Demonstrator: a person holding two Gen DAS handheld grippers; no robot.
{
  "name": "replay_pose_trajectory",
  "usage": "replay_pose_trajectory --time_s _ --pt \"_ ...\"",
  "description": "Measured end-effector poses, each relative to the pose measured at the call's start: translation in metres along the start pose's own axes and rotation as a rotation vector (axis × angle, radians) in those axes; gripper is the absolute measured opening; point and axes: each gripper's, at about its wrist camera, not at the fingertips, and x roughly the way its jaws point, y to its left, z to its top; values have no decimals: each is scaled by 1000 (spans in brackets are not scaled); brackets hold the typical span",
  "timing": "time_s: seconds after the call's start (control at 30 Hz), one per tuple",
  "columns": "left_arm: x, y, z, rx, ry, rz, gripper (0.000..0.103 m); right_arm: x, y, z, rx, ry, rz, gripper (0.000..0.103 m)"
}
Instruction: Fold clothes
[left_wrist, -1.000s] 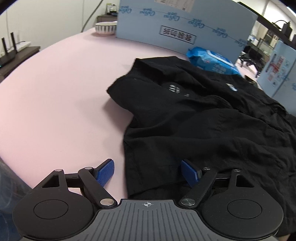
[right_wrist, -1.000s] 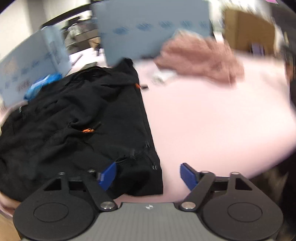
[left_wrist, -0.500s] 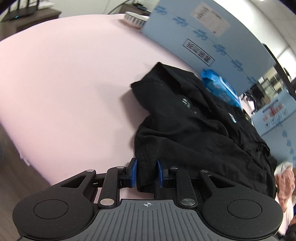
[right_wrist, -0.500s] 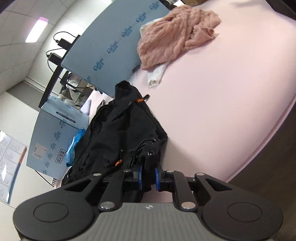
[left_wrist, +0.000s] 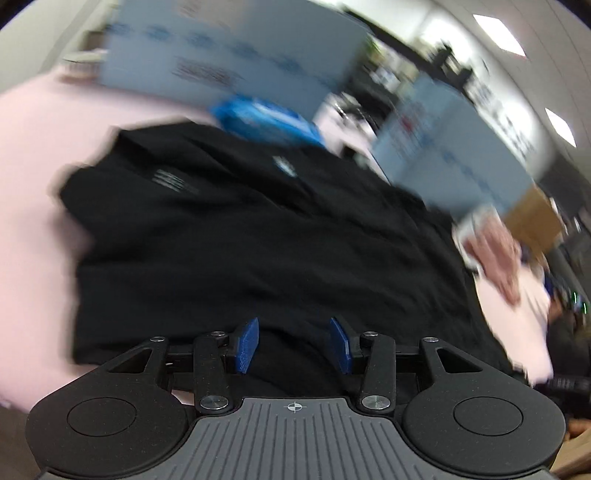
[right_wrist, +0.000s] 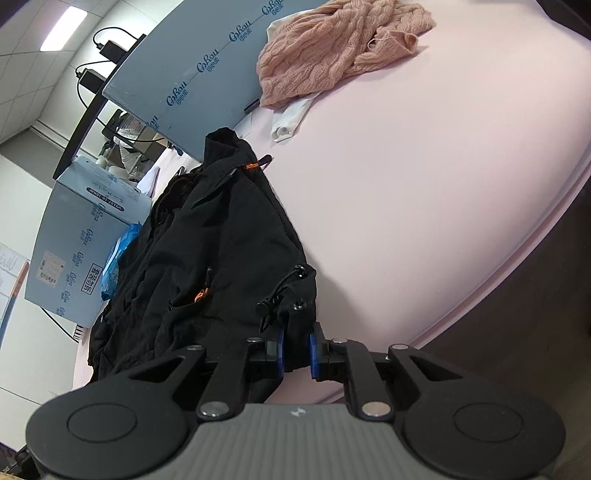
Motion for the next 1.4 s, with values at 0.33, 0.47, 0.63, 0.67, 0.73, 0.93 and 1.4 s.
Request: replay_pose_trajectory --time_s 0.33,0.47,0.63,0.67,0.73,0.93,1.4 --pt "39 39 -7 -419 49 -104 40 2 -2 4 -10 22 11 14" --pt "39 44 -9 -496 -23 -78 35 4 -3 8 -21 40 17 14" --pt "40 55 -17 -582 -59 -76 8 5 -5 10 -21 51 26 15" --pt "39 54 -18 -573 -61 -72 3 5 -5 10 -19 53 27 15" --pt "37 53 -19 -558 -72 -70 1 6 -6 10 -17 57 30 15" --pt "13 47 -24 -500 -98 -80 0 6 -9 11 -12 65 40 15" --pt "-3 64 -16 -507 103 -113 9 7 -10 11 -21 65 44 15"
